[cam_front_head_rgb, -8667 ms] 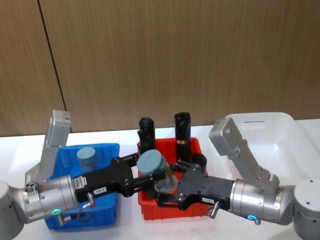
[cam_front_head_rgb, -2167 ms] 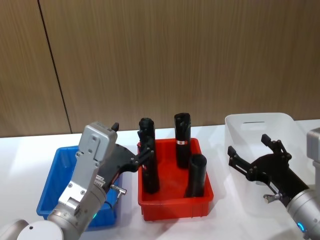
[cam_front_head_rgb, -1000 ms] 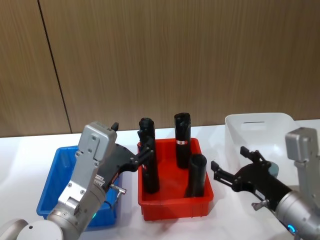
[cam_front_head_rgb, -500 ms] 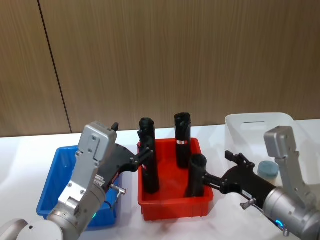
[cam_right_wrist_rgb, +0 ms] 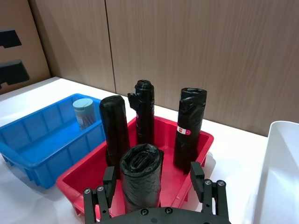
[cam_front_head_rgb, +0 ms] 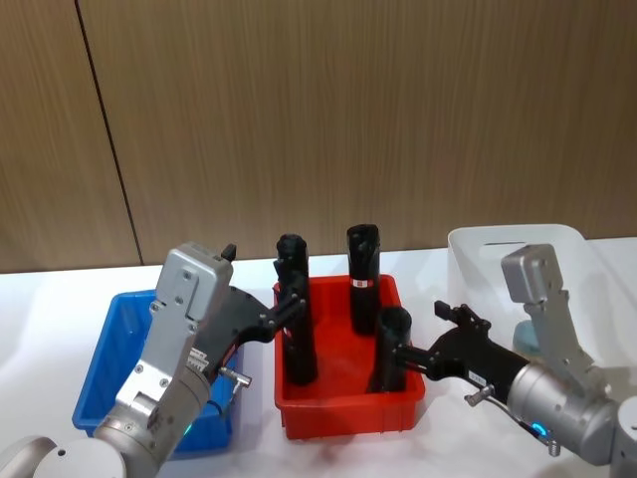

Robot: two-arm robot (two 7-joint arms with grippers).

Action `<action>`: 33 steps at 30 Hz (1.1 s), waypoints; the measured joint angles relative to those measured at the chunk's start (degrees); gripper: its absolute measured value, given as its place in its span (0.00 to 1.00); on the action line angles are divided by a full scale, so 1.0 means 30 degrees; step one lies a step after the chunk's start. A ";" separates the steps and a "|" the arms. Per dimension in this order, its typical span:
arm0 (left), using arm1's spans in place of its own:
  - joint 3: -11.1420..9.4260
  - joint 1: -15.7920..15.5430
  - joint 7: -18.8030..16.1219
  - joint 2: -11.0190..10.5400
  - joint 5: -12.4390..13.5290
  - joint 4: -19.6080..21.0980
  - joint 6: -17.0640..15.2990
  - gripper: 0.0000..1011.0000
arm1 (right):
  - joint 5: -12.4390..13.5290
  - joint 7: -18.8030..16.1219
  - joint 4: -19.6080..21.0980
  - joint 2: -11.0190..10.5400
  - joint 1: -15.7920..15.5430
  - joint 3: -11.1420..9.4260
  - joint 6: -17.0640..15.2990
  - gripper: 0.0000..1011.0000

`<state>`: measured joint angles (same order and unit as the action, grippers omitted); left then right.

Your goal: Pick the cotton swabs from the blue box and place them into the white box.

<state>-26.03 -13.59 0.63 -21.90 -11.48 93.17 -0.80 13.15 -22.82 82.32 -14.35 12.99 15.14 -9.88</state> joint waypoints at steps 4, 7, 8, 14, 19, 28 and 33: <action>0.0000 0.0000 -0.0001 0.0000 0.0001 0.0001 0.0001 0.99 | -0.0119 -0.0154 -0.0409 0.0131 0.0282 0.0052 -0.0030 0.99; -0.0001 0.0000 -0.0001 0.0000 0.0001 0.0001 0.0000 0.99 | -0.0256 -0.0366 -0.0919 0.0308 0.0645 0.0139 -0.0071 0.99; 0.0000 0.0000 -0.0001 0.0000 0.0001 0.0001 0.0001 0.99 | -0.0273 -0.0399 -0.1005 0.0338 0.0703 0.0157 -0.0078 0.99; -0.0001 0.0000 -0.0001 0.0000 0.0001 0.0001 0.0000 0.99 | -0.0442 -0.0718 -0.1607 0.0584 0.1178 0.0302 -0.0174 0.99; -0.0001 0.0000 0.0000 0.0000 0.0001 0.0001 0.0001 0.99 | -0.0561 -0.0935 -0.2128 0.0761 0.1513 0.0394 -0.0253 0.99; -0.0001 0.0000 -0.0001 0.0000 0.0001 0.0001 0.0000 0.99 | -0.0580 -0.1122 -0.3050 0.1025 0.2095 0.0494 -0.0233 0.83; -0.0001 0.0000 -0.0002 0.0000 0.0001 0.0001 0.0000 0.99 | -0.0538 -0.1242 -0.3251 0.1056 0.2214 0.0500 -0.0146 0.68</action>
<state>-26.03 -13.59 0.62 -21.90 -11.48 93.17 -0.80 11.53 -26.55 72.57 -11.18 19.63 16.63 -10.32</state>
